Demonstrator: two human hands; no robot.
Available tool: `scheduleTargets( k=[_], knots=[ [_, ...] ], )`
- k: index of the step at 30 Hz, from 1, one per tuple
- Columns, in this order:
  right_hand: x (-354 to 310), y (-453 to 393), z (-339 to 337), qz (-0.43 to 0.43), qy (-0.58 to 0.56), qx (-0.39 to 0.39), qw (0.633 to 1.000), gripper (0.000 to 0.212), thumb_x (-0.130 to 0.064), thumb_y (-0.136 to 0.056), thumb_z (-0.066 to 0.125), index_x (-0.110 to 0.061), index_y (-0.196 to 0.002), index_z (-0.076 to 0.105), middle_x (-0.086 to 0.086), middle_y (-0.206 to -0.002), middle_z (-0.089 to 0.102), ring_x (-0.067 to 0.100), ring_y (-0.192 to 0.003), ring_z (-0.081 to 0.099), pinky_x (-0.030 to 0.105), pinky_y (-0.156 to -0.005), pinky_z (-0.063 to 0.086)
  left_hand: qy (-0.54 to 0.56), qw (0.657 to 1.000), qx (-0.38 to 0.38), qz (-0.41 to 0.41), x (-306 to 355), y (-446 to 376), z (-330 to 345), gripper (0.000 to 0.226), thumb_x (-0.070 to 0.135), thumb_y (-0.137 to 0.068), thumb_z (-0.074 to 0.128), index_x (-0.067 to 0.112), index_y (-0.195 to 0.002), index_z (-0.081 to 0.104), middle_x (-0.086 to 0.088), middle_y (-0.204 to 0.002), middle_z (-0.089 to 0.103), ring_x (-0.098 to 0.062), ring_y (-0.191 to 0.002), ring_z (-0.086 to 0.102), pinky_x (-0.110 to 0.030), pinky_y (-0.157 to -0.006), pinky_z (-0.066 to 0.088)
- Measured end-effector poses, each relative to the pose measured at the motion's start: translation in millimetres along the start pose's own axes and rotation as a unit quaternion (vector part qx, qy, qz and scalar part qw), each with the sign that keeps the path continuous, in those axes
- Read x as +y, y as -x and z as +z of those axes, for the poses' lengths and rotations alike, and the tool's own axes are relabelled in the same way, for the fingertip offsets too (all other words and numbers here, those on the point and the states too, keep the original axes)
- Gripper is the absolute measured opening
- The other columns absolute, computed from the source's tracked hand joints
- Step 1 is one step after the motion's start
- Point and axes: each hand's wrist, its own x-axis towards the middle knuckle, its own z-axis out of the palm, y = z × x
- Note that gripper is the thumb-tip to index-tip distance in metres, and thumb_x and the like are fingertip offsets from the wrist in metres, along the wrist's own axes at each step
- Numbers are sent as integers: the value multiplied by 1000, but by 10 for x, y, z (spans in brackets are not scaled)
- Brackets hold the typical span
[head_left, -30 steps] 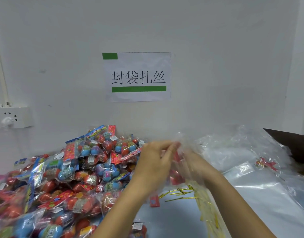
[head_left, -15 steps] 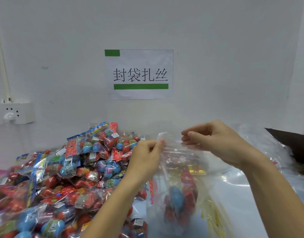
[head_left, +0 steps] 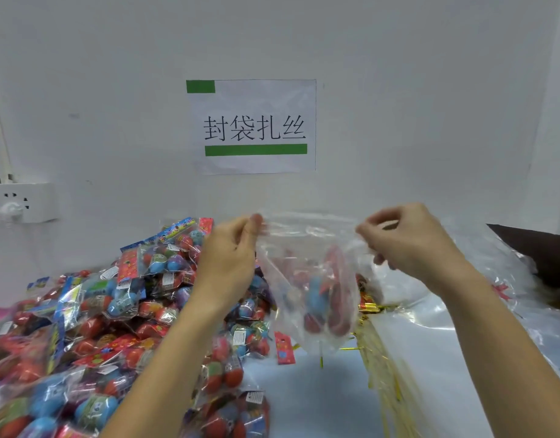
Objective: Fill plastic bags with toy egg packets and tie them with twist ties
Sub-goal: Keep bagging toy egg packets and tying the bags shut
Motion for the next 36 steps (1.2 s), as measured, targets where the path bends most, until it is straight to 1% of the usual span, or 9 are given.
scheduleTargets(
  k=[3, 7, 13, 15, 19, 23, 26, 30, 36],
  knots=[
    [87, 77, 138, 45, 82, -91, 991, 16, -19, -92, 63, -10, -81, 71, 2, -48, 66, 13, -39, 57, 23, -47, 50, -152, 985, -82, -21, -81, 32, -43, 47, 36, -105, 44, 0, -94, 72, -18, -88, 72, -18, -73, 62, -33, -77, 50],
    [70, -14, 78, 17, -27, 38, 999, 12, -12, -92, 63, -16, -86, 72, -2, -49, 66, 9, -37, 58, 15, -38, 41, -104, 994, 42, 9, -32, -30, -107, 35, 30, -104, 47, 17, -82, 71, 5, -71, 70, 1, -57, 60, -20, -56, 48],
    [114, 23, 187, 29, 14, -48, 998, 9, -22, -96, 63, -20, -94, 72, -6, -57, 65, 2, -36, 54, 13, -41, 39, -70, 970, -163, -166, -72, 132, 79, 48, 55, -96, 51, 10, -90, 69, 2, -74, 72, -9, -56, 66, -26, -57, 53],
    [113, 7, 187, 9, 16, -35, 999, 10, -23, -96, 62, -23, -94, 72, -8, -51, 63, 2, -38, 54, 16, -46, 39, -88, 977, -133, -143, -90, 150, 118, 30, 35, -98, 61, 13, -79, 70, 7, -61, 66, -3, -48, 57, -26, -57, 48],
    [62, -46, 134, -52, -81, 126, 987, 10, -21, -93, 63, -27, -96, 71, 5, -56, 65, 6, -42, 52, 14, -45, 42, 23, 996, 83, -26, 25, 32, 8, 21, 24, -98, 62, 17, -80, 68, 6, -68, 65, -8, -61, 59, -27, -60, 50],
    [117, 7, 214, 10, -53, 58, 997, 16, -14, -91, 63, -20, -104, 71, 10, -66, 70, 14, -48, 59, 24, -54, 47, -45, 997, -33, -47, 78, 98, 42, 21, 13, -96, 63, 11, -75, 69, -1, -64, 68, -11, -53, 60, -30, -59, 50],
    [97, 11, 219, 12, -105, 87, 991, 13, -13, -94, 63, -20, -104, 67, 3, -64, 69, 4, -42, 59, 17, -45, 45, -23, 996, 84, -2, 121, 55, -8, 20, 20, -98, 62, 13, -80, 68, 0, -65, 67, -14, -54, 63, -29, -54, 54],
    [104, 15, 236, 24, -95, 55, 994, 12, -10, -95, 59, -16, -103, 66, 5, -64, 67, 4, -40, 59, 18, -44, 45, -35, 998, -21, -42, 90, 69, -27, 21, 16, -98, 62, 10, -78, 67, 0, -60, 66, -7, -43, 56, -16, -44, 42],
    [96, 23, 214, 4, -121, 71, 990, 17, -10, -98, 55, -22, -107, 62, 6, -73, 69, 5, -51, 66, 18, -49, 47, -43, 999, -10, -27, 26, 18, -55, 23, 27, -101, 57, 17, -80, 60, 3, -69, 64, -5, -55, 55, -18, -51, 44]
  ],
)
